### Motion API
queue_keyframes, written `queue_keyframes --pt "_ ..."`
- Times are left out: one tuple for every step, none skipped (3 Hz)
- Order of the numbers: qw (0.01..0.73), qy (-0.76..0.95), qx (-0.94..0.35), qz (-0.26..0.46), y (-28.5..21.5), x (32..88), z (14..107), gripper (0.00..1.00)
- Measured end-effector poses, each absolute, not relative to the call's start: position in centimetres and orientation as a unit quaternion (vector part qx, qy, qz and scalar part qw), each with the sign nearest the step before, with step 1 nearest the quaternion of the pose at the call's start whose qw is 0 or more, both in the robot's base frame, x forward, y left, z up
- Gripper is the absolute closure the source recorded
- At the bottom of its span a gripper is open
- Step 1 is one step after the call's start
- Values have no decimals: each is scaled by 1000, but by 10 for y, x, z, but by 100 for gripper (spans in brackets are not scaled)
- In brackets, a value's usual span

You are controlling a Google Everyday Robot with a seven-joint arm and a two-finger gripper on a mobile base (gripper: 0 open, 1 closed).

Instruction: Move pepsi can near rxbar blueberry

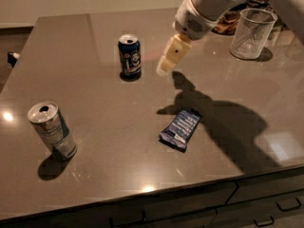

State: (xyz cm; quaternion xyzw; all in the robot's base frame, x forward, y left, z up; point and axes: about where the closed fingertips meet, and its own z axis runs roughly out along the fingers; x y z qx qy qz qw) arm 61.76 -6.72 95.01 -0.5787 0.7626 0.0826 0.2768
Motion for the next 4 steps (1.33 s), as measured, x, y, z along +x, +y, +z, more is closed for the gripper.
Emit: queue_keyframes --pt "293 759 -571 113 -35 644 936 0" --pt "298 757 -566 134 -8 663 924 0" --pt "301 754 -562 157 21 677 913 0" --pt "302 751 -562 168 36 683 910 0"
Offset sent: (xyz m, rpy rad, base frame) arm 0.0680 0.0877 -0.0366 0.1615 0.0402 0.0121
